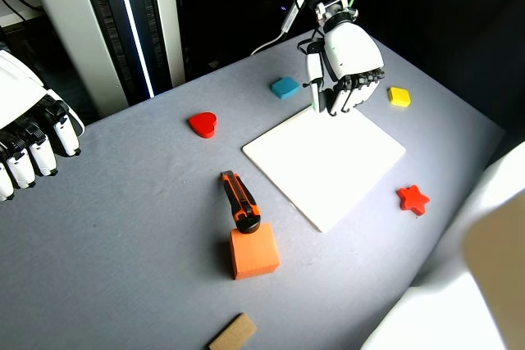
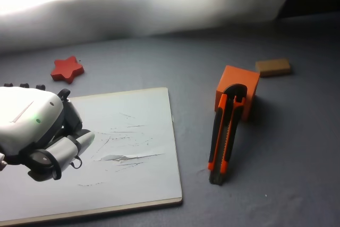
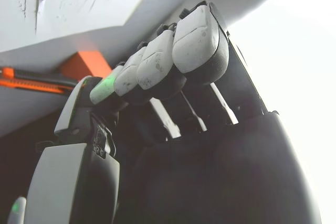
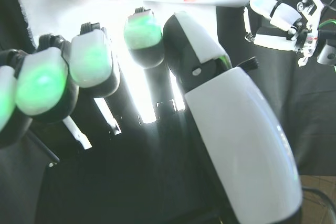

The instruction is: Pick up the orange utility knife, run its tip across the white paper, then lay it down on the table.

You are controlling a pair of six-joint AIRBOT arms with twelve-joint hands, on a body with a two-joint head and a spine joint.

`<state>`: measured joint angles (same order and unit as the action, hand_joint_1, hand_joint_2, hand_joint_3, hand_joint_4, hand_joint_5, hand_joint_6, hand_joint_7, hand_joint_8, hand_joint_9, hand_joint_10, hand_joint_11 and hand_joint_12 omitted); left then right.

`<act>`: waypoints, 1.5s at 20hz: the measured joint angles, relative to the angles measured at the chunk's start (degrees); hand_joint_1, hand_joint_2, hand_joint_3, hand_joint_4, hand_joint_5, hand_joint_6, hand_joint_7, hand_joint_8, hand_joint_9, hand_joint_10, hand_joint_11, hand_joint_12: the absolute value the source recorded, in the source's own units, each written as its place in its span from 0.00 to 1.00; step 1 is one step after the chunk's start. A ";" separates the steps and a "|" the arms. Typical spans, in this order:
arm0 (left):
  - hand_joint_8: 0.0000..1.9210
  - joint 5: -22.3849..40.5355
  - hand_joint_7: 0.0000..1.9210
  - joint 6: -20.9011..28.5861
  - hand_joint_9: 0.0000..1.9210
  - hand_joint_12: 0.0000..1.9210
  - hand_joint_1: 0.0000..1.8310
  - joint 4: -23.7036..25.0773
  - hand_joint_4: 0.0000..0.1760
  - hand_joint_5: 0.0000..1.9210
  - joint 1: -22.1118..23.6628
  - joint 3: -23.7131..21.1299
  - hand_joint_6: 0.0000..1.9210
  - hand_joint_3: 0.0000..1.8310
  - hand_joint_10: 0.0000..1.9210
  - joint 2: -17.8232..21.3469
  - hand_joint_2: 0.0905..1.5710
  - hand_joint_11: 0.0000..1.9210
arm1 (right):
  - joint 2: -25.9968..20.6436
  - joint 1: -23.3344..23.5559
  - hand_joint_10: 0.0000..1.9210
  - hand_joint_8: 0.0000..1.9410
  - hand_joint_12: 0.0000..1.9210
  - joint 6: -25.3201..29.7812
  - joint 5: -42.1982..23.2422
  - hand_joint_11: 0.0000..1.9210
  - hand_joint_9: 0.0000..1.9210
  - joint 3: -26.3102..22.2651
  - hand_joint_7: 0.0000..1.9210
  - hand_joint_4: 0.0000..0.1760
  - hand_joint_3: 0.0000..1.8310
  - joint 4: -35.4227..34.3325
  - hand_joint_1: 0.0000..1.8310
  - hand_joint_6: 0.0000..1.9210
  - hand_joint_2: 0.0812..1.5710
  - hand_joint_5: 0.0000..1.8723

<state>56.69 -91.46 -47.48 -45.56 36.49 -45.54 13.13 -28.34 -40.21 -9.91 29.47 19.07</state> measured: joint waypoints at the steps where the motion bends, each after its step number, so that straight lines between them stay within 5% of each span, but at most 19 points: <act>1: 0.07 0.17 0.13 0.02 0.11 0.64 0.19 0.26 0.23 0.04 -0.44 -0.02 0.09 0.13 0.23 0.00 0.74 0.00 | 0.00 0.00 0.13 0.05 0.31 -0.04 0.00 0.00 0.02 0.09 0.06 0.00 0.12 0.04 0.10 0.09 0.70 0.05; 2: 0.01 -0.22 0.13 0.02 0.12 0.62 0.15 -0.46 0.22 0.03 -0.59 0.00 0.02 0.03 0.14 0.00 0.82 0.00 | -0.02 0.00 0.08 0.01 0.24 -0.22 0.15 0.00 0.03 0.11 0.07 0.00 0.02 0.07 0.07 0.05 0.76 0.07; 3: 0.00 -0.24 0.12 0.09 0.12 0.61 0.13 -0.92 0.18 0.00 -0.81 0.04 0.00 0.01 0.12 0.00 0.84 0.00 | 0.00 0.00 0.07 0.00 0.30 -0.17 0.57 0.00 0.04 0.09 0.08 0.00 0.01 0.02 0.07 0.02 0.77 0.05; 8: 0.00 1.73 0.11 0.70 0.12 0.54 0.10 -0.57 0.25 0.04 -1.09 1.38 0.01 0.00 0.08 0.00 0.85 0.00 | 0.00 0.00 0.03 0.00 0.25 -0.17 1.01 0.00 0.06 0.20 0.08 0.00 0.00 0.04 0.11 0.01 0.77 0.06; 10: 0.00 1.70 0.10 0.90 0.11 0.49 0.08 -0.83 0.20 0.03 -1.09 1.38 0.00 0.00 0.07 0.00 0.85 0.00 | 0.04 0.00 0.01 0.00 0.20 -0.20 1.49 0.00 0.05 0.22 0.06 0.00 0.00 0.15 0.11 0.00 0.76 0.04; 12: 0.00 1.68 0.05 0.92 0.07 0.36 0.03 -0.66 0.20 0.01 -1.11 1.40 0.00 0.00 0.03 0.00 0.84 0.00 | 1.07 0.79 0.01 0.00 0.05 -0.17 1.73 0.00 0.02 0.22 0.03 0.00 0.00 4.35 0.10 0.00 0.75 0.01; 14: 0.00 1.68 0.01 0.70 0.02 0.14 0.00 -0.55 0.08 0.00 -1.16 1.73 0.00 0.00 0.00 0.00 0.82 0.00 | 3.10 2.40 0.00 0.00 0.10 0.85 1.79 0.00 0.02 0.24 0.02 0.00 0.00 8.31 0.18 0.00 0.71 0.01; 16: 0.00 1.60 0.00 -0.46 0.00 0.12 0.00 -0.55 0.00 0.00 -1.18 2.08 0.00 0.00 0.00 0.00 0.80 0.00 | 6.19 3.89 0.00 0.00 0.03 2.19 0.98 0.00 0.00 1.25 0.00 0.00 0.00 13.49 0.23 0.00 0.68 0.00; 22: 0.00 0.63 0.00 -0.83 0.00 0.01 0.00 -2.56 0.00 0.00 -1.88 3.02 0.00 0.00 0.00 0.00 0.81 0.01 | 16.92 6.14 0.00 0.00 0.00 6.43 -0.92 0.00 0.00 10.29 0.00 0.00 0.00 27.65 0.44 0.00 0.63 0.00; 25: 0.00 0.22 0.00 -1.14 0.00 0.11 0.03 -2.71 0.00 0.00 -1.88 3.15 0.00 0.00 0.01 0.00 0.80 0.00 | 21.22 8.52 0.00 0.00 0.00 14.67 -0.20 0.00 0.00 13.49 0.00 0.00 0.00 38.10 0.57 0.00 0.62 0.00; 30: 0.00 -0.57 0.00 -2.25 0.00 0.01 0.00 -2.75 0.00 0.00 -1.86 2.82 0.00 0.00 0.00 0.00 0.81 0.00 | 27.45 11.96 0.00 0.00 0.00 43.04 -2.75 0.00 0.00 19.65 0.00 0.00 0.00 69.11 0.60 0.00 0.62 0.00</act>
<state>56.12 -93.71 -50.24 -47.42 39.31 -45.54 40.58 -16.38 2.83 -12.67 49.12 88.18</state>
